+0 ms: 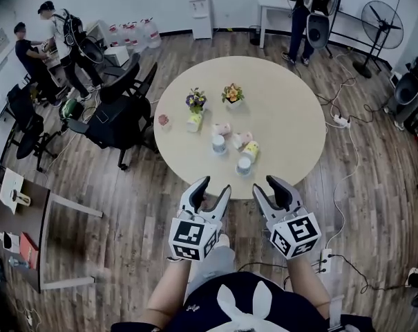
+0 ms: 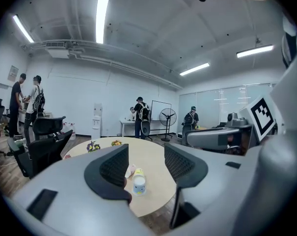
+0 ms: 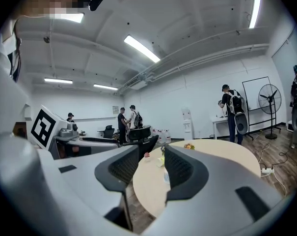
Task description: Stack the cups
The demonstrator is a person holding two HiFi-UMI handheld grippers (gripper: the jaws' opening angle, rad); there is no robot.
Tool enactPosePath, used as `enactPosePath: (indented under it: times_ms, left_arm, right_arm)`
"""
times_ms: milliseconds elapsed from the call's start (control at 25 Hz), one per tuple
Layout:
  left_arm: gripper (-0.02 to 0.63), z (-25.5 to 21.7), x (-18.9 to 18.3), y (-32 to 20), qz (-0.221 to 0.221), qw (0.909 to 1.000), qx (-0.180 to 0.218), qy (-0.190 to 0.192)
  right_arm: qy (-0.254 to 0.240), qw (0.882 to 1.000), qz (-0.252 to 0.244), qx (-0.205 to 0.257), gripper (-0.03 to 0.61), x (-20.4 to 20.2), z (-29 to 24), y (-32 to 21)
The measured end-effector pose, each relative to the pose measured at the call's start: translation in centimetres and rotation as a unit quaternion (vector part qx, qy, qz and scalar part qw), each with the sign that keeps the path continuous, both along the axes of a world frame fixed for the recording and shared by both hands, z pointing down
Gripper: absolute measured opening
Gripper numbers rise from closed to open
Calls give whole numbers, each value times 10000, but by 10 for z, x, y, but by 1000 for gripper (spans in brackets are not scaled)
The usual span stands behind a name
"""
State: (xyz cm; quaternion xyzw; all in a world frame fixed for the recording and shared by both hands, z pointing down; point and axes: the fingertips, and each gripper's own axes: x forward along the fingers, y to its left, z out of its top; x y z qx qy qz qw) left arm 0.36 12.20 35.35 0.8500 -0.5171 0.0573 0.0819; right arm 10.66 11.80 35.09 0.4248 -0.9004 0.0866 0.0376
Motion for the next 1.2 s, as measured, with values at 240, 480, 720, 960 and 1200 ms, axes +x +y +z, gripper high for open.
enactPosePath:
  times_ms: [240,480,720,960,1200]
  left_arm:
    - [278,13,-32,-52,-1,9997,-217,-141]
    - [285,35,-60,-92,-36,9978,-468,-470]
    - [285,45,-76,-104,-3,9972,-635,-386]
    - [284,47,-88,-117,-25,9968,-641,-483]
    - [285,55,-100,-148,-156,9953,-737,-602]
  right_arm:
    - [56,9993,310,-206,218,3,7,-50]
    - [267,9971,619,-352,245,4,20,-78]
    - [296,9950,793,-525,249,9,35,-84]
    - [282,9939,901,-569,247,11,41,-103]
    - [271,9946,819,-572,244,7,39,-133]
